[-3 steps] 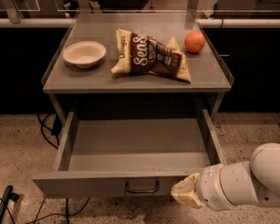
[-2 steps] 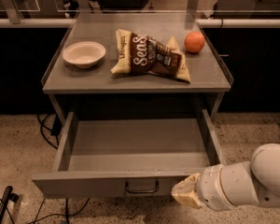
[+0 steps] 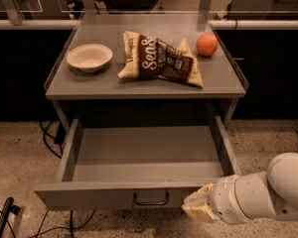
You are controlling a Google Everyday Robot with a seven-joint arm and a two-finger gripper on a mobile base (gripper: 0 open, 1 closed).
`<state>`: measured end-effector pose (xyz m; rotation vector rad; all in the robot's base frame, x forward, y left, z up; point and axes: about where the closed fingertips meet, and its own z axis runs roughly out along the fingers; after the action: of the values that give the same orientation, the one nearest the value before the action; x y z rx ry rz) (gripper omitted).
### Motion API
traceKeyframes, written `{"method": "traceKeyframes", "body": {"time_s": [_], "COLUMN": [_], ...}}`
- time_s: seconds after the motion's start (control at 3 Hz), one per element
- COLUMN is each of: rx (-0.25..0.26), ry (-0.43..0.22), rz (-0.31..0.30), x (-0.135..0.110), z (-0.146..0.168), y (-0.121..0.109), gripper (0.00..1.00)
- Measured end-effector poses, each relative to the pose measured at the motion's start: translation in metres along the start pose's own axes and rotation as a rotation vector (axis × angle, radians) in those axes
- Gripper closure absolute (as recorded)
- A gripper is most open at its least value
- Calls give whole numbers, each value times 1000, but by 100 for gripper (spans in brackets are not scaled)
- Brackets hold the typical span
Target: Close top drawer
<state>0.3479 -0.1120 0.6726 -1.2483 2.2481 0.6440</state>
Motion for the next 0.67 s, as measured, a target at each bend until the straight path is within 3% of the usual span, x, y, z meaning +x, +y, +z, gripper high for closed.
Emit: {"method": "traceKeyframes", "body": {"time_s": [0.33, 0.67], "rx": [21, 29], "ry": [4, 6], "rz": [5, 9], "x": [-7, -9], "z": [6, 9], "y": [-13, -20], "gripper": [4, 0]}}
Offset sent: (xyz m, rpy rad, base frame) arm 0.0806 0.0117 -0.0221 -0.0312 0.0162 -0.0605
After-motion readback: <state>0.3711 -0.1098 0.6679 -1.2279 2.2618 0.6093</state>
